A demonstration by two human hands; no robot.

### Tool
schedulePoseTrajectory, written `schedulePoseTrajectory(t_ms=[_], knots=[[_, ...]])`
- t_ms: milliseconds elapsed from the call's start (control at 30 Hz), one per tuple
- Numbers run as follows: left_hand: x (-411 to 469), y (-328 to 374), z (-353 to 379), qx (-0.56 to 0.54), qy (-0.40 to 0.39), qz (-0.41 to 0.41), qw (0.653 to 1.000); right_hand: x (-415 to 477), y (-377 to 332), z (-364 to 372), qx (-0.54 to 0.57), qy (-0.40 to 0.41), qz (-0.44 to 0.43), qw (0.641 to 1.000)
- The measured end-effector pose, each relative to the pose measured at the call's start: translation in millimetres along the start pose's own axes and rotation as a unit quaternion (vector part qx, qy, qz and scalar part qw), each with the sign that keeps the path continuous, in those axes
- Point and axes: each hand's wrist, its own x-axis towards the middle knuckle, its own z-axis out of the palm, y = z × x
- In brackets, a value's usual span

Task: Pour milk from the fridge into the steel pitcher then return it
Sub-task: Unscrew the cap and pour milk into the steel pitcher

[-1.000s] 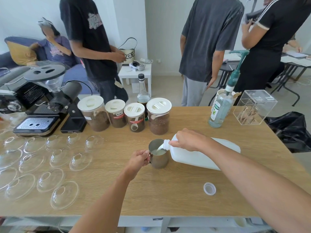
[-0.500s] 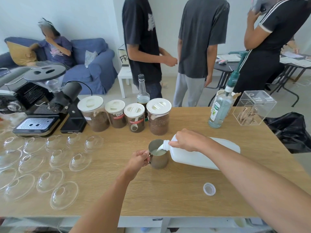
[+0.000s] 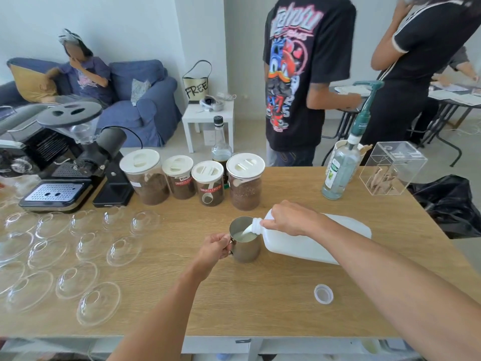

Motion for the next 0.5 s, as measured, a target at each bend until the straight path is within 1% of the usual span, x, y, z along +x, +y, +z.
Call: schedulePoseTrajectory(t_ms=[500], knots=[[1.9,-2.4,0.4,0.001,0.013,-0.01,1.0,1.2,0.6,1.5,0.002,-0.002,0.011,1.0]])
